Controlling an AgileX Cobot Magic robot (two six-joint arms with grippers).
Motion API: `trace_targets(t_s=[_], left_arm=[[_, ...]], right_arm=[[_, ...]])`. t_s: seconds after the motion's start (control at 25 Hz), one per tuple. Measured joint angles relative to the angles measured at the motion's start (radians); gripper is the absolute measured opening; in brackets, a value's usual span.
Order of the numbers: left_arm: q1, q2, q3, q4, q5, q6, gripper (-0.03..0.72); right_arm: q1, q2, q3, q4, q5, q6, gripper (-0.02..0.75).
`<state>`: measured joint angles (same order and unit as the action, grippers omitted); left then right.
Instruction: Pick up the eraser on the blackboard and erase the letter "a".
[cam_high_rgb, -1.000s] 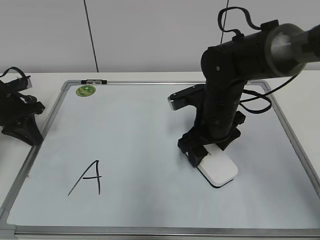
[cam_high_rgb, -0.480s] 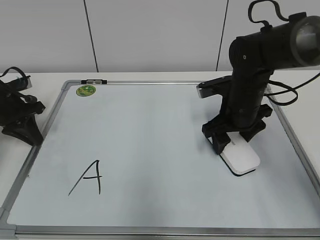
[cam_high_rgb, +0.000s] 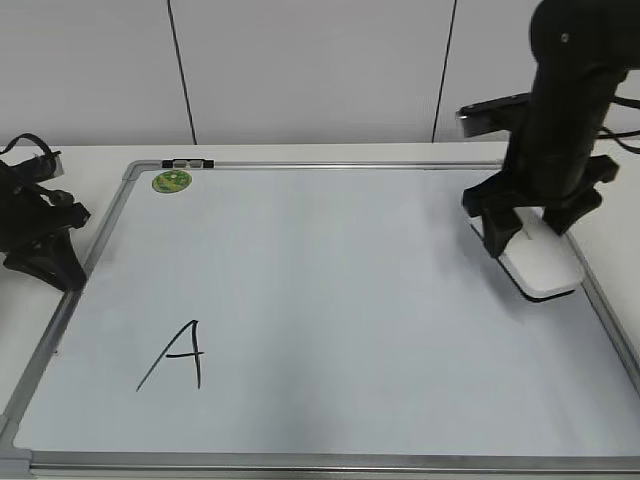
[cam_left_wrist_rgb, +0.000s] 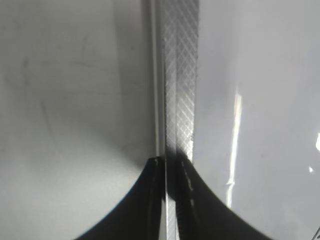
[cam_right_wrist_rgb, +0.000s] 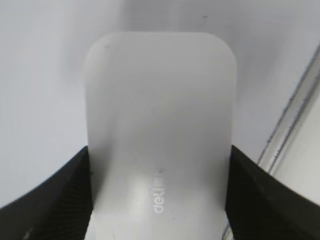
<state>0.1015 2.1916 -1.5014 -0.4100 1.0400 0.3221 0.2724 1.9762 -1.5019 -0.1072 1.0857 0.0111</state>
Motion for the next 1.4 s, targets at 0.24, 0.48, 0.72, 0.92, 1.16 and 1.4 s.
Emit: trace_targets(t_s=[0.24, 0.48, 0.72, 0.92, 1.16, 1.4], left_arm=[[0.0, 0.0, 0.0, -0.002, 0.0, 0.0, 0.035], [0.0, 0.0, 0.0, -0.004, 0.002, -0.002, 0.035], [0.0, 0.0, 0.0, -0.004, 0.002, -0.002, 0.035], [0.0, 0.0, 0.0, -0.004, 0.002, -0.002, 0.035], [0.0, 0.0, 0.0, -0.004, 0.002, -0.002, 0.035], [0.0, 0.0, 0.0, -0.004, 0.002, -0.002, 0.035]], right_arm=[[-0.159, -0.015, -0.002, 0.052, 0.007, 0.0, 0.524], [-0.269, -0.015, -0.002, 0.095, -0.007, 0.004, 0.524], [-0.285, 0.002, -0.005, 0.125, -0.053, 0.004, 0.524], [-0.285, 0.049, -0.028, 0.132, -0.059, 0.004, 0.524], [-0.285, 0.092, -0.062, 0.136, -0.061, 0.004, 0.524], [-0.285, 0.137, -0.072, 0.152, -0.061, -0.004, 0.524]])
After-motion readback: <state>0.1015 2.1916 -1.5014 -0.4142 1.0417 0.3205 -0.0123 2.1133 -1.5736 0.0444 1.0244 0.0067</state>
